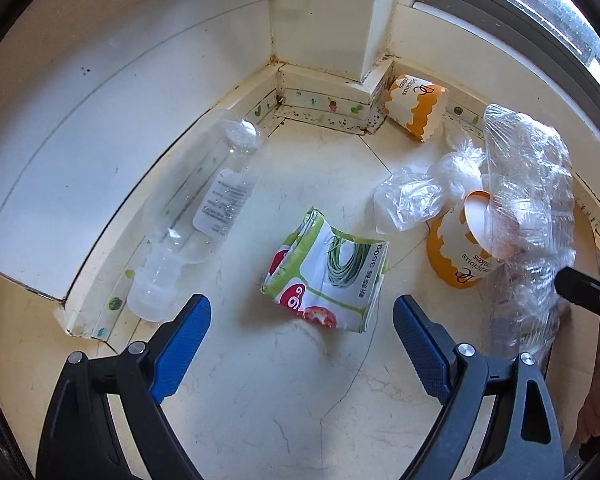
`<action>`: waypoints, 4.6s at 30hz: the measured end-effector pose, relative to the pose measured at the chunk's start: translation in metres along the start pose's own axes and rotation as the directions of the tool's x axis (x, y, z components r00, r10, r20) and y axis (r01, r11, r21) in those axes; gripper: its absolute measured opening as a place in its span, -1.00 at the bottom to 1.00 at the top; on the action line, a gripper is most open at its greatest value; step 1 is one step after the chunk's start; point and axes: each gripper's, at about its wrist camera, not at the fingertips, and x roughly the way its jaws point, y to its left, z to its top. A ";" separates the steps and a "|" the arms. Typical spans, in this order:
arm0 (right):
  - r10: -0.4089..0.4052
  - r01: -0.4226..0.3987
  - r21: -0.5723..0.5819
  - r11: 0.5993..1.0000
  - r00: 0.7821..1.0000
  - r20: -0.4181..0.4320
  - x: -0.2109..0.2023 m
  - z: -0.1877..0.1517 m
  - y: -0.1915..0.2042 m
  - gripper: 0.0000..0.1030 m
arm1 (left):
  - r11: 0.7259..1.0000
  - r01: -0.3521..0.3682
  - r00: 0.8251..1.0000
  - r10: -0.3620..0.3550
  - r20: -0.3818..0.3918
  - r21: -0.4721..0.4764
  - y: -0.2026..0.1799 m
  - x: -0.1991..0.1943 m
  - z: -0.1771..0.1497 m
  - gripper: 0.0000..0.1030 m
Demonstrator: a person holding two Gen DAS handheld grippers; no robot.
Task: Collect trash
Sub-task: 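Grasp the clear plastic bottle with the right gripper while the left grasps the green paper packet, then carry the bottle and packet down over the bin and open both grippers, then raise both grippers from the bin back up to the counter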
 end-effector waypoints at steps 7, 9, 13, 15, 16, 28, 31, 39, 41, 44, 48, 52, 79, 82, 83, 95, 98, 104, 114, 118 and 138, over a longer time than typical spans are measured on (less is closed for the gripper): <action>0.038 -0.042 -0.042 0.998 0.996 -0.075 0.011 -0.010 0.014 0.33 | 1.000 0.023 1.000 -0.023 -0.018 -0.017 0.001 0.008 -0.003 0.50; 0.053 -0.057 -0.042 0.998 0.995 -0.079 0.009 -0.014 0.017 0.10 | 0.999 0.036 0.999 -0.037 -0.024 -0.032 0.002 0.011 -0.003 0.40; 0.030 -0.033 -0.064 0.997 0.998 -0.048 -0.002 -0.021 0.028 -0.14 | 0.996 0.059 0.998 -0.060 -0.025 -0.061 0.006 0.012 -0.005 0.26; 0.011 -0.014 -0.086 0.996 0.999 -0.032 -0.011 -0.026 0.033 -0.15 | 0.996 0.066 0.998 -0.067 -0.019 -0.068 0.007 0.011 -0.006 0.05; 0.006 -0.008 -0.099 0.995 1.000 -0.020 -0.015 -0.029 0.037 -0.16 | 0.995 0.065 0.998 -0.067 -0.015 -0.069 0.007 0.010 -0.006 -0.16; 0.040 -0.032 -0.125 0.992 0.997 0.061 -0.045 -0.057 0.062 -0.40 | 0.993 0.113 0.992 -0.111 0.061 -0.045 0.000 -0.015 -0.019 -0.96; 0.058 -0.047 -0.137 0.989 0.995 0.077 -0.050 -0.062 0.074 -0.47 | 0.989 0.140 0.987 -0.137 0.078 -0.035 -0.002 -0.031 -0.031 -0.97; 0.076 -0.062 -0.140 0.988 0.993 0.095 -0.062 -0.082 0.093 -0.79 | 0.986 0.169 0.982 -0.169 0.082 0.009 0.002 -0.083 -0.080 -0.97; 0.077 -0.065 -0.134 0.989 0.993 0.087 -0.063 -0.086 0.096 -0.79 | 0.984 0.180 0.980 -0.180 0.080 0.011 0.007 -0.096 -0.094 -0.97; 0.082 -0.070 -0.133 0.989 0.993 0.083 -0.068 -0.094 0.104 -0.79 | 0.976 0.219 0.973 -0.219 0.079 0.006 0.018 -0.123 -0.121 -0.97; 0.106 -0.093 -0.144 0.985 0.991 0.083 -0.081 -0.114 0.125 -0.79 | 0.964 0.262 0.961 -0.264 0.082 0.033 0.030 -0.161 -0.157 -0.97; 0.124 -0.109 -0.157 0.982 0.989 0.084 -0.091 -0.148 0.157 -0.79 | 0.951 0.296 0.950 -0.303 0.082 0.088 0.036 -0.195 -0.193 -0.97; -0.116 0.124 0.011 0.992 0.952 -0.284 0.023 -0.486 0.193 -0.78 | 0.878 0.458 0.861 -0.398 -0.316 0.140 0.123 -0.148 -0.479 -0.96; -0.116 0.161 0.100 0.982 0.927 -0.356 0.059 -0.504 0.143 -0.78 | 0.888 0.450 0.830 -0.378 -0.410 0.092 0.115 -0.084 -0.498 -0.96; -0.113 0.171 0.125 0.977 0.920 -0.374 0.071 -0.509 0.126 -0.78 | 0.891 0.448 0.820 -0.373 -0.433 0.081 0.112 -0.063 -0.503 -0.96; -0.160 0.305 0.179 0.935 0.817 -0.555 0.228 -0.545 -0.014 -0.77 | 0.954 0.270 0.844 -0.170 -0.508 0.131 0.091 0.120 -0.534 -0.48; -0.166 0.323 0.177 0.930 0.796 -0.581 0.250 -0.541 -0.027 -0.76 | 0.967 0.228 0.858 -0.147 -0.493 0.110 0.106 0.131 -0.534 -0.26; -0.167 0.344 0.172 0.923 0.761 -0.627 0.274 -0.534 -0.028 -0.50 | 0.990 0.144 0.862 -0.125 -0.492 0.000 0.142 0.137 -0.541 0.01; -0.269 0.385 0.090 0.919 0.775 -0.572 0.252 -0.515 -0.003 0.12 | 0.990 0.035 0.859 -0.098 -0.502 -0.134 0.189 0.117 -0.556 0.16; -0.287 0.401 0.084 0.912 0.773 -0.566 0.232 -0.510 0.013 0.12 | 0.991 0.025 0.863 -0.089 -0.497 -0.134 0.195 0.098 -0.553 0.16; -0.287 0.329 0.072 0.942 0.897 -0.337 0.072 -0.484 0.164 0.12 | 0.979 0.152 0.960 -0.114 -0.258 0.133 0.168 -0.107 -0.473 0.27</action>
